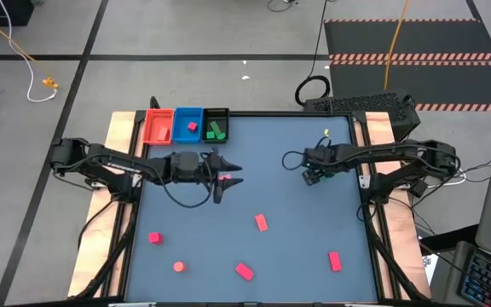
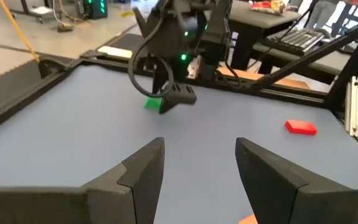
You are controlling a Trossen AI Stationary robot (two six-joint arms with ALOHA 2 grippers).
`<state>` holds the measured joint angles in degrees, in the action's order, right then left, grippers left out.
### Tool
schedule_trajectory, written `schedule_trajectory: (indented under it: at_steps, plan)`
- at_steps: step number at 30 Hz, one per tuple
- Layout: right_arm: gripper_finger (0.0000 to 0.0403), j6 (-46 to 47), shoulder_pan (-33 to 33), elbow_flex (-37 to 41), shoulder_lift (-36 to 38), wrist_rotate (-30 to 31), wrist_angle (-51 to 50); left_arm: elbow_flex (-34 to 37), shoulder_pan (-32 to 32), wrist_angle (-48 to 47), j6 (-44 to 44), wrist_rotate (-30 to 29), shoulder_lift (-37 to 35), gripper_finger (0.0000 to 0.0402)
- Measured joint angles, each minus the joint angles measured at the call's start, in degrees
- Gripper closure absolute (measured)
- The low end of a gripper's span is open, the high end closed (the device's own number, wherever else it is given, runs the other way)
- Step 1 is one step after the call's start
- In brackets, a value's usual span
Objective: Sort & place blocks by color
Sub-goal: Put the green block into the black bin
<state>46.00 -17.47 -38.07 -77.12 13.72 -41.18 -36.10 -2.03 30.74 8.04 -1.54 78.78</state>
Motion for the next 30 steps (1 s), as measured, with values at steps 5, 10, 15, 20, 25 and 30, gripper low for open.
schedule_trajectory:
  at_steps: [5,10,15,20,25,30]
  plan:
    - [0.0084,-1.05,-2.39,2.61,0.02,1.41,6.91,0.0,-1.09,3.26,-0.42,-0.02,-0.03,0.0202]
    - [0.0125,-3.03,-3.8,3.72,0.15,0.94,7.55,0.0,-1.85,3.42,-1.14,0.02,-0.04,0.0202]
    - [0.0192,-5.4,-3.85,4.49,0.13,0.97,7.24,0.0,-2.09,3.42,-1.56,0.02,-0.04,0.0202]
    - [0.0274,-8.28,-3.85,4.6,0.09,1.08,6.64,0.0,-2.07,2.38,-1.51,0.07,-0.04,0.0202]
    - [0.0279,-11.49,-3.83,4.65,0.06,1.26,6.9,0.0,-2.07,1.04,-1.51,0.07,-0.04,0.0202]
    - [0.0279,-14.35,-3.36,4.94,1.31,-0.21,13.05,0.0,-1.98,-0.19,-3.87,0.07,-0.04,0.0202]
